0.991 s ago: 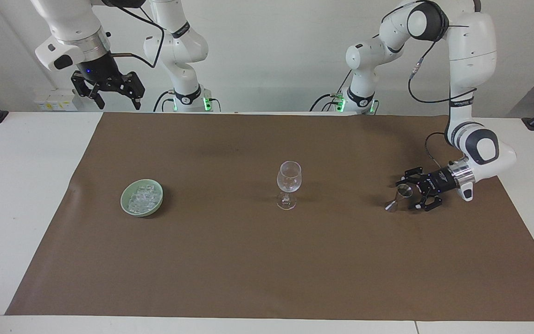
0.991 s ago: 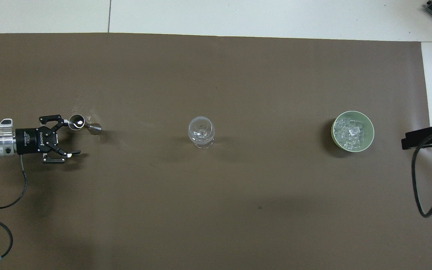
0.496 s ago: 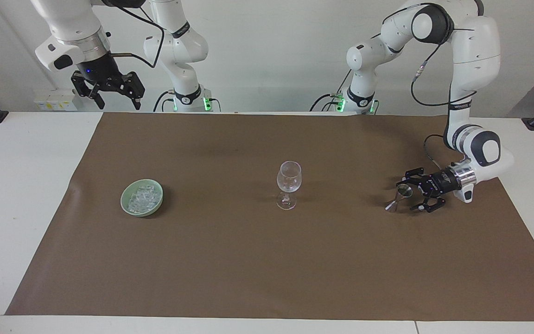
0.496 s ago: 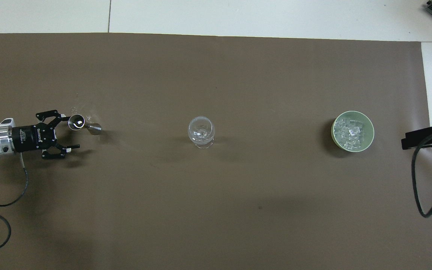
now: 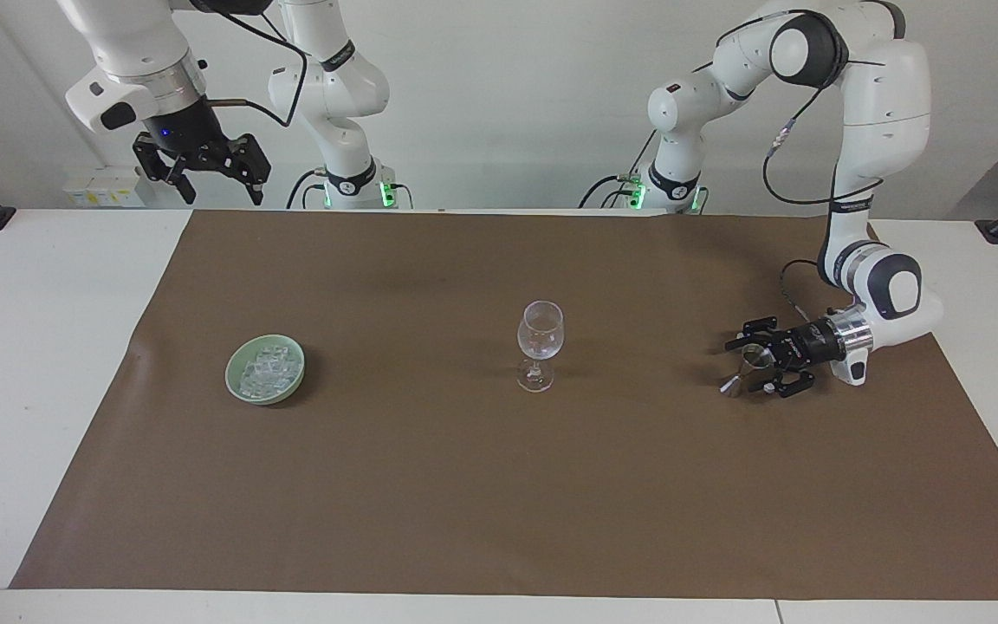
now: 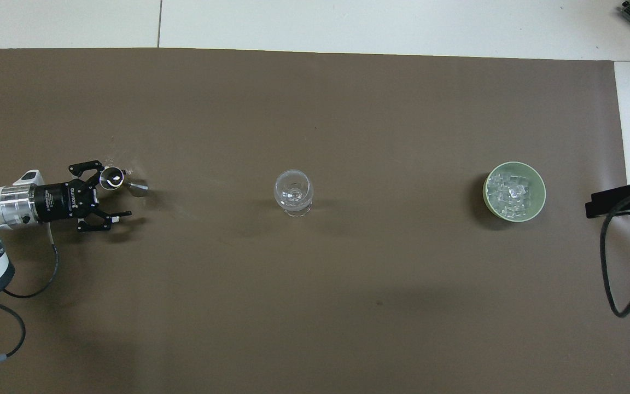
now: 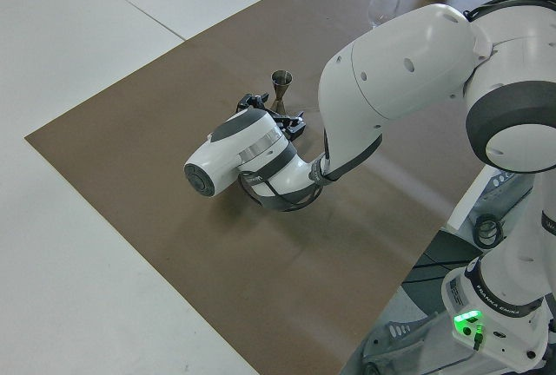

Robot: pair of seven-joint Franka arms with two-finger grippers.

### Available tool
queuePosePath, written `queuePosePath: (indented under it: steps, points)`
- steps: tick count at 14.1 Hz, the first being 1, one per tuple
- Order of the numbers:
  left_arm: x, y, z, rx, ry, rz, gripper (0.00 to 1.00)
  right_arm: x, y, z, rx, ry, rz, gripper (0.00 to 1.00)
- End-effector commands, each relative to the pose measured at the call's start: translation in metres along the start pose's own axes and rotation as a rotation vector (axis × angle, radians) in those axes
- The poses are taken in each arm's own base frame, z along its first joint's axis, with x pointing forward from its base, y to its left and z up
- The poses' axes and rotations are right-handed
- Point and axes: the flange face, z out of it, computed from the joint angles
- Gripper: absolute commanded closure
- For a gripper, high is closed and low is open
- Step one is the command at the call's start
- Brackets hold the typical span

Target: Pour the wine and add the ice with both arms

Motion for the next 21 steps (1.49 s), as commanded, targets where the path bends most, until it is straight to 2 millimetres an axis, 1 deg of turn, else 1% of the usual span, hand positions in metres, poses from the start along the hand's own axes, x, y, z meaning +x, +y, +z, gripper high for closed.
queuePosePath:
  steps: [1, 2, 5, 6, 12, 17, 21]
  points:
    - [0.002, 0.003, -0.008, -0.029, -0.050, 0.036, 0.13, -0.005, 0.002, -0.003, 0.007, -0.008, -0.022, 0.00]
    - [0.002, 0.002, -0.008, -0.029, -0.050, 0.035, 0.10, -0.005, 0.002, -0.003, 0.007, -0.008, -0.022, 0.00]
    - [0.002, 0.002, -0.010, -0.031, -0.051, 0.035, 0.07, -0.005, 0.002, -0.003, 0.007, -0.008, -0.022, 0.00]
    - [0.002, 0.002, -0.010, -0.031, -0.051, 0.034, 0.04, -0.005, 0.002, -0.003, 0.007, -0.008, -0.020, 0.00]
    - [0.007, 0.003, -0.011, -0.056, -0.023, 0.012, 0.04, -0.005, 0.002, -0.003, 0.007, -0.008, -0.022, 0.00]
    - [0.010, -0.001, -0.001, -0.069, -0.030, -0.008, 0.08, -0.005, 0.002, -0.003, 0.007, -0.008, -0.020, 0.00]
    - [0.010, 0.000, 0.001, -0.092, -0.033, -0.050, 0.10, -0.005, 0.002, -0.003, 0.007, -0.008, -0.022, 0.00]
